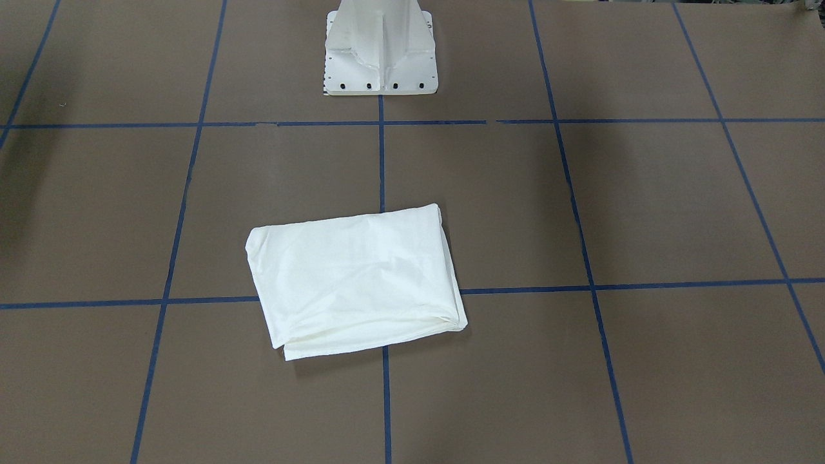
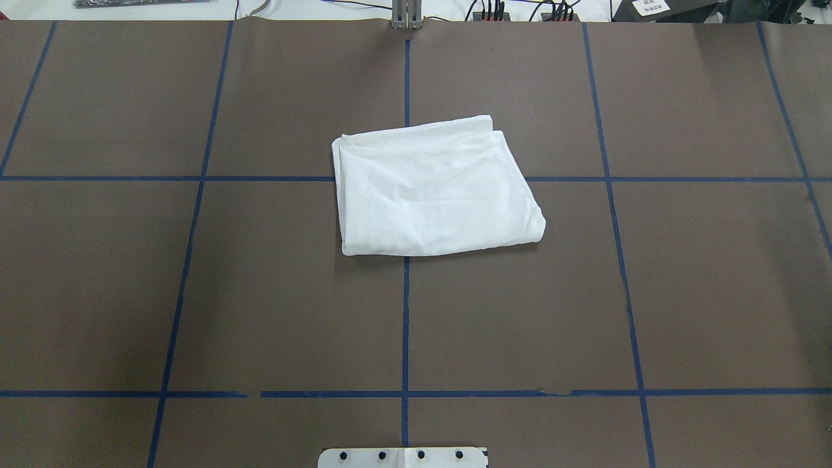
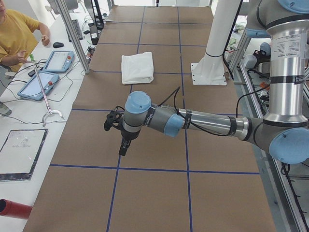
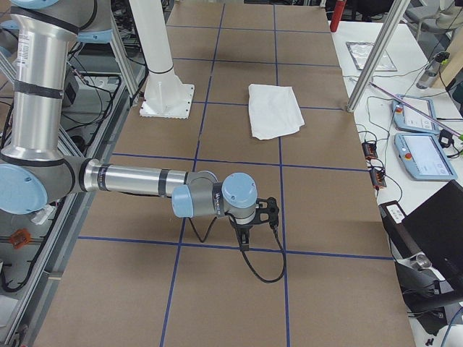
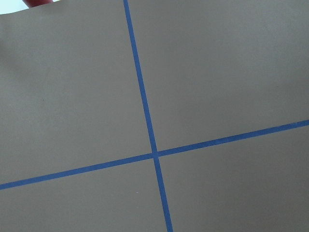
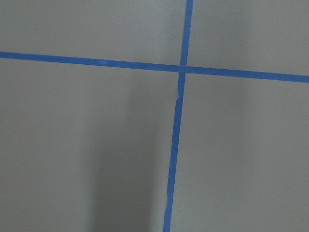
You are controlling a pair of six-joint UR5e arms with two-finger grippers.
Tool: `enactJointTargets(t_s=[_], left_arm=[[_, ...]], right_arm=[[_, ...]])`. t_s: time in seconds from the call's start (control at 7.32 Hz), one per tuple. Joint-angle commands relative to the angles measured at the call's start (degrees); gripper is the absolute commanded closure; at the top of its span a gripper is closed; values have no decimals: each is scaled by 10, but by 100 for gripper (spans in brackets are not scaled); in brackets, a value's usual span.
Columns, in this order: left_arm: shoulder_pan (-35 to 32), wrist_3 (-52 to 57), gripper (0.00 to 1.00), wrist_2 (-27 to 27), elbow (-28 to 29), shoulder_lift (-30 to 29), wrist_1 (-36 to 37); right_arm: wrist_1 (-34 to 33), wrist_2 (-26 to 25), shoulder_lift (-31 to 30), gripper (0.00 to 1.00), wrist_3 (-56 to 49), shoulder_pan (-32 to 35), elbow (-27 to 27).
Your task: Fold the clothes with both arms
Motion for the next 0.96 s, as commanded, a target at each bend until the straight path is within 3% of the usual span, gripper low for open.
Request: enactJointTargets(t_s=[0.0,0.82], left_arm=[[0,0,0,-1,2,0,0],[0,2,0,-29,14,0,-1]], right_arm=[[0,-2,1,0,0,0,3],[0,-1,0,0,1,0,4]])
